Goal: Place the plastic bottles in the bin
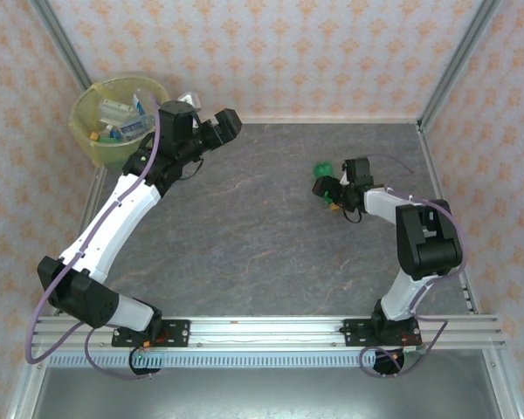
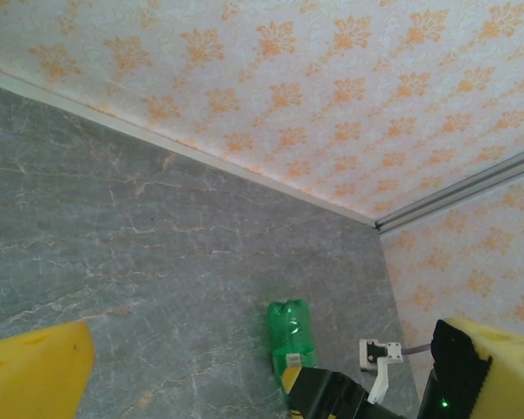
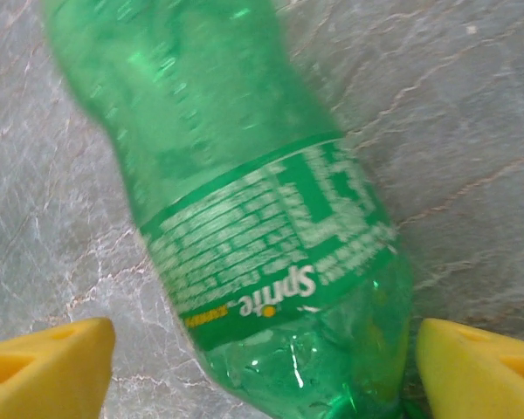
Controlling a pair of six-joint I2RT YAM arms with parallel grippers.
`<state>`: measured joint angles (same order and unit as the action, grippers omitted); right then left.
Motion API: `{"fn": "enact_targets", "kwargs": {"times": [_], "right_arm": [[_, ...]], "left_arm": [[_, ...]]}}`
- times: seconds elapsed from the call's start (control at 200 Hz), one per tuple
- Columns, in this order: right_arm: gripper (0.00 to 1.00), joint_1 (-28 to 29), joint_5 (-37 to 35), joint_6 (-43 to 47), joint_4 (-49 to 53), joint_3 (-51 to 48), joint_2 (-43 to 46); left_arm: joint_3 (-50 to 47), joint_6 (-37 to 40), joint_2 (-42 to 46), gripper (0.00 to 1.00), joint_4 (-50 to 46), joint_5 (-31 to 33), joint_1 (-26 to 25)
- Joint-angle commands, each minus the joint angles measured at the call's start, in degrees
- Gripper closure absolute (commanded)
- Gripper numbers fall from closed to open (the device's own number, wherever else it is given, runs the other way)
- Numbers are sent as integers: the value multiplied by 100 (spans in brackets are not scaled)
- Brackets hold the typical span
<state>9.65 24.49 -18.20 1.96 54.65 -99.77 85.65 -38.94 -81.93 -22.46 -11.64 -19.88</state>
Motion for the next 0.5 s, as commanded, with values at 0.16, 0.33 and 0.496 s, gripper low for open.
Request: {"fn": "enact_targets", "kwargs": {"times": [0.16, 0.33, 0.496], "right_arm": [[27, 250, -458, 303, 22, -106, -183], [42, 358, -832, 292, 9, -199, -151], [60, 387, -1015, 233, -10, -248, -42]], "left_arm": [[-39, 49, 104, 1, -28, -76, -3], [-109, 10, 165, 1, -17, -67, 3], [-144, -41, 182, 1, 30, -117, 3]]}}
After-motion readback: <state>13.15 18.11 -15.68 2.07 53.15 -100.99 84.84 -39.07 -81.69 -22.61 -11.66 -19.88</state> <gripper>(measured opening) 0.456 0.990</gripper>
